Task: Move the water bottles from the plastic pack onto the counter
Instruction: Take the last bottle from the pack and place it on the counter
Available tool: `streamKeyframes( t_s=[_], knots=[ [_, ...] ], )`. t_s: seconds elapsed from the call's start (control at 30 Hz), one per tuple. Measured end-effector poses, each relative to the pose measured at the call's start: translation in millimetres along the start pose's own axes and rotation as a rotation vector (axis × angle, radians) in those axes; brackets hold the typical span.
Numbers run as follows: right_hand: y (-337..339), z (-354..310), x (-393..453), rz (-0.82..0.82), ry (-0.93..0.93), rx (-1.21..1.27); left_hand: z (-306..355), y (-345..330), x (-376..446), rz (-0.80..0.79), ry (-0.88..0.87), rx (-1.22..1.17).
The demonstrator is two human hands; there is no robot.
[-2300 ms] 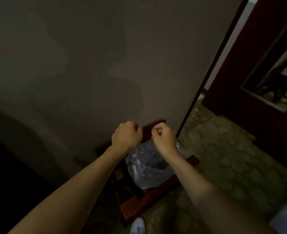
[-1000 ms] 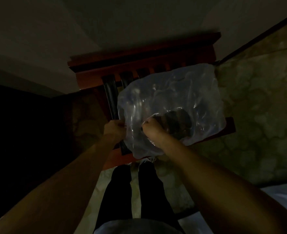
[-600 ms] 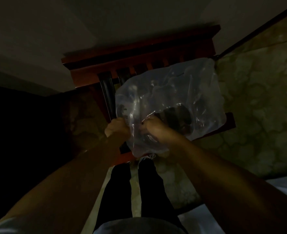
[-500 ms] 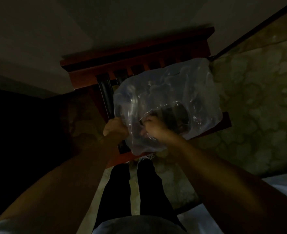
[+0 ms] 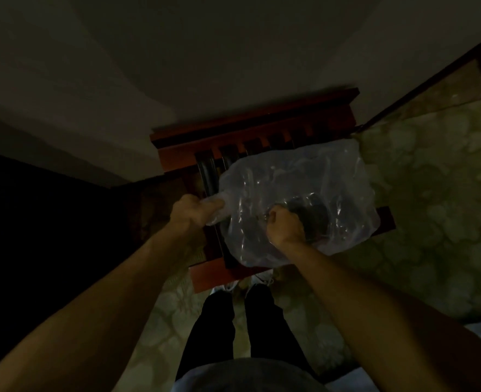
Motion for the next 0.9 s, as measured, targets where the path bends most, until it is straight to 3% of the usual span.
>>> streamKeyframes(
  t_s=[0.23, 0.33, 0.47, 0.53, 0.67, 0.77, 0.9],
  knots=[
    [7.1, -13.7, -27.5, 0.039, -0.048, -0.176, 20.3, 45.7, -45.2, 0.17, -0.007, 0.356],
    [16.7, -23.8, -44.9, 0.153, -0.051, -0.228, 28.6, 63.7, -66.5, 0.215, -0.019, 0.334],
    [39.3, -68.8, -82.9, 0.461, 0.074, -0.376, 37.3, 90.6, -97.4, 0.272, -0.071, 0.213],
    [47.5, -97.3, -97.5, 0.487, 0.164, -0.303, 44.0, 104.3, -116.9, 0.308, -0.099, 0.18],
    [52.5, -156.9, -109.6, 0.199, 0.275, 0.154, 61.7, 127.8, -160.6, 0.42, -0.184, 0.174],
    [46.0, -197.5, -121.6, -0.06, 0.25, 0.518, 69.0, 134.6, -189.7, 0.425, -0.286, 0.103],
    [46.9, -231.1, -141.4, -0.23, 0.283, 0.857, 73.1, 133.0, -230.4, 0.467, -0.445, 0.071]
  ],
)
Point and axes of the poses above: each hand's wrist, its own x-axis towards the middle knuckle, its own y-axis out of the back of the hand, z = x × y, the point moved 6 cm from there along x, towards the middle knuckle, and after that the axes turned 14 degrees about -z, right-handed, at the moved point
